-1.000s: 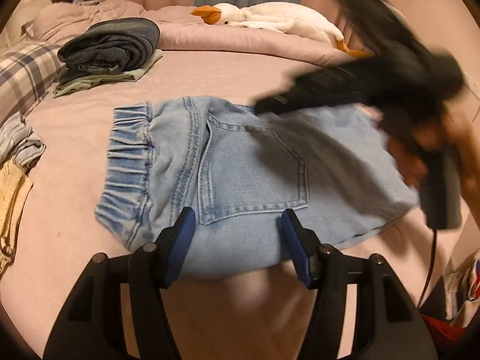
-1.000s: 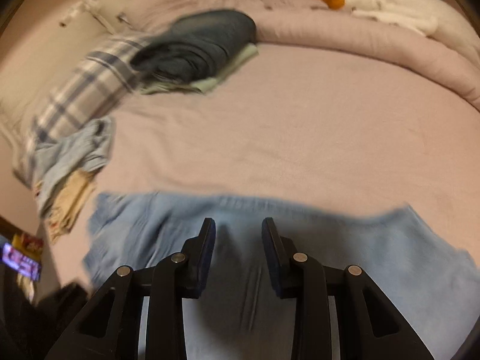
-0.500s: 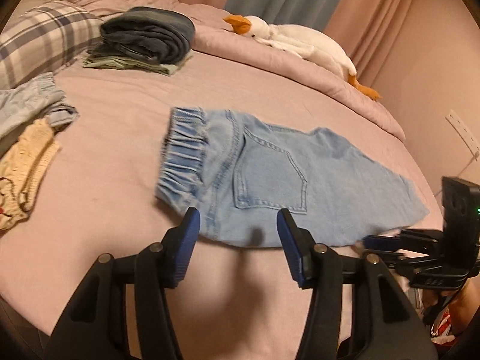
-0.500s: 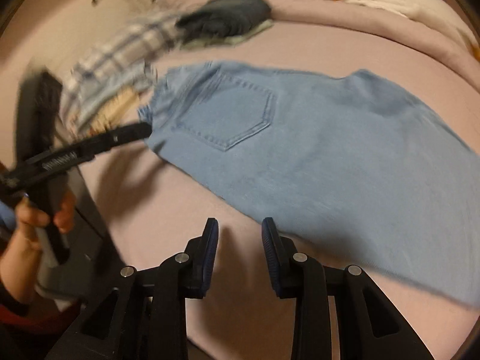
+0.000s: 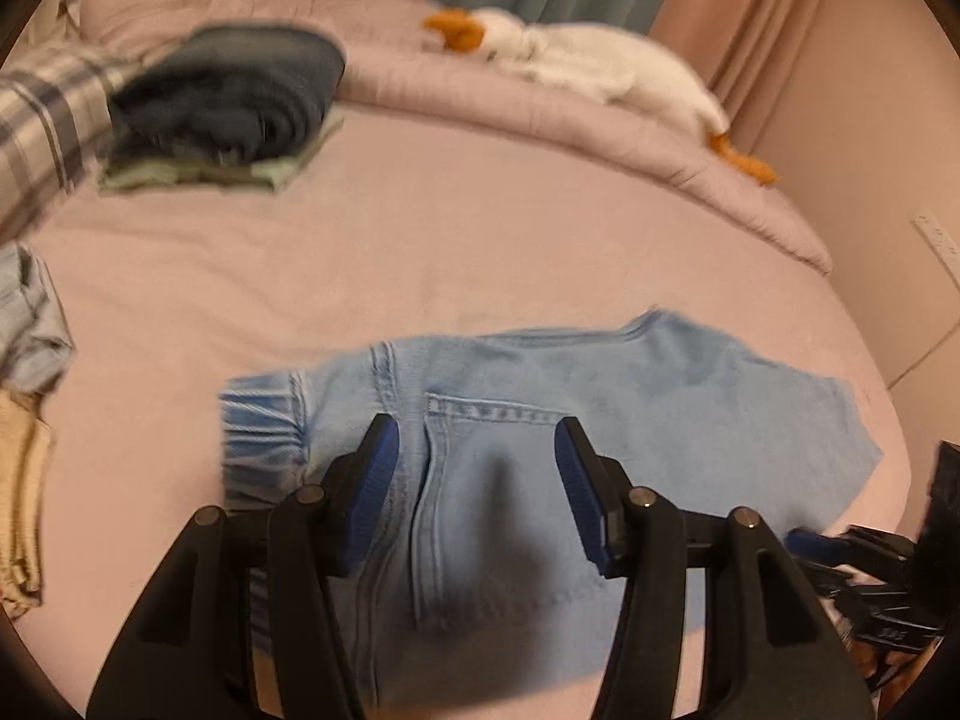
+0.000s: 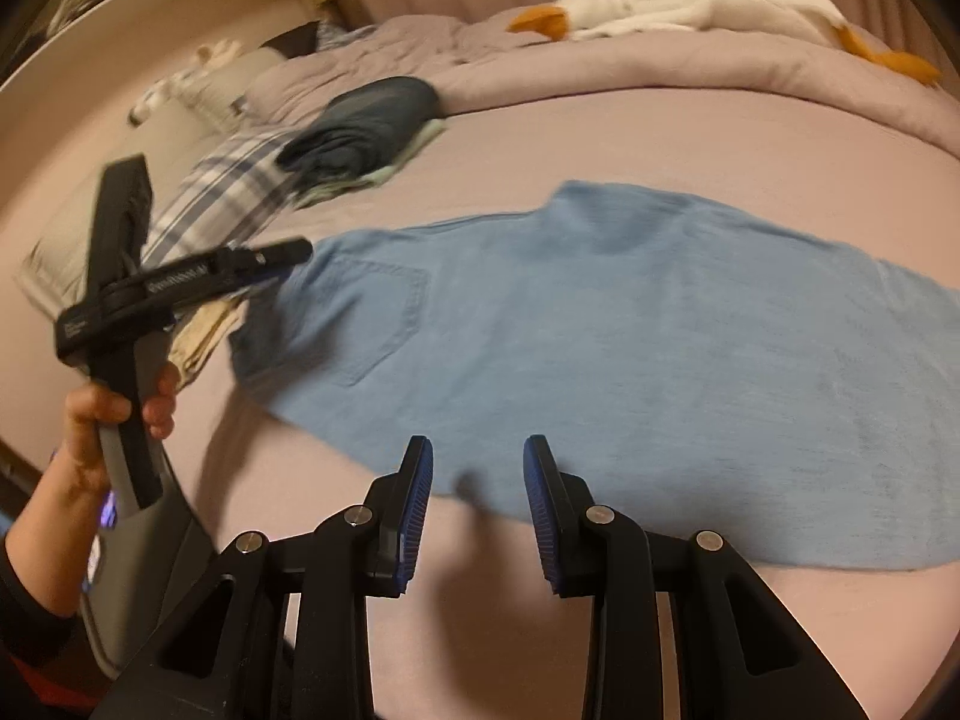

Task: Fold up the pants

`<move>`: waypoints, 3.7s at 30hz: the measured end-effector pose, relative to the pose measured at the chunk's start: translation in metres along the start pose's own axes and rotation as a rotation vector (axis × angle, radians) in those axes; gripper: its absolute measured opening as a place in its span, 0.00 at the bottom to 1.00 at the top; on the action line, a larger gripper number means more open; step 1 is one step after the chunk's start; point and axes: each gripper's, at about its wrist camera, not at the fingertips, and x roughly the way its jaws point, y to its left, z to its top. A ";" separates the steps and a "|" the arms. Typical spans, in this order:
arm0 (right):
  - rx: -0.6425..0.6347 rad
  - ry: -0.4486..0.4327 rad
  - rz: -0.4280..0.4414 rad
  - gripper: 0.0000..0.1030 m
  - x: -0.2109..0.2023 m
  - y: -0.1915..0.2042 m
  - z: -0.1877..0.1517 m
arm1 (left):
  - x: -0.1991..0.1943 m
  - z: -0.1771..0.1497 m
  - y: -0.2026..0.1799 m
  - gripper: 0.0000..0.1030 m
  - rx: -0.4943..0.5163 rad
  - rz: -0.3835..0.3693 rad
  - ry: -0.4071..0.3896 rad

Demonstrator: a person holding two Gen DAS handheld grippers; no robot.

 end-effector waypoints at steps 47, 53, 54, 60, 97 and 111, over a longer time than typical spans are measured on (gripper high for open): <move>0.867 -0.468 -0.246 0.12 -0.167 -0.318 -0.105 | 0.106 -0.033 -0.247 0.64 0.134 -0.364 0.346; 0.836 -0.415 -0.332 0.11 -0.163 -0.305 -0.096 | 0.107 -0.034 -0.242 0.66 0.090 -0.384 0.346; 0.790 -0.428 -0.357 0.12 -0.166 -0.294 -0.087 | 0.106 -0.033 -0.240 0.66 0.076 -0.390 0.347; 0.383 -0.501 -0.341 0.12 -0.173 -0.193 -0.031 | 0.086 -0.018 -0.225 0.67 -0.063 -0.513 0.321; -0.222 -0.047 -0.127 0.48 0.009 0.021 -0.017 | 0.062 -0.007 -0.090 0.26 -0.246 -0.313 0.188; 0.124 -0.159 -0.234 0.24 -0.071 -0.114 0.048 | 0.057 -0.034 -0.185 0.38 0.078 -0.364 0.199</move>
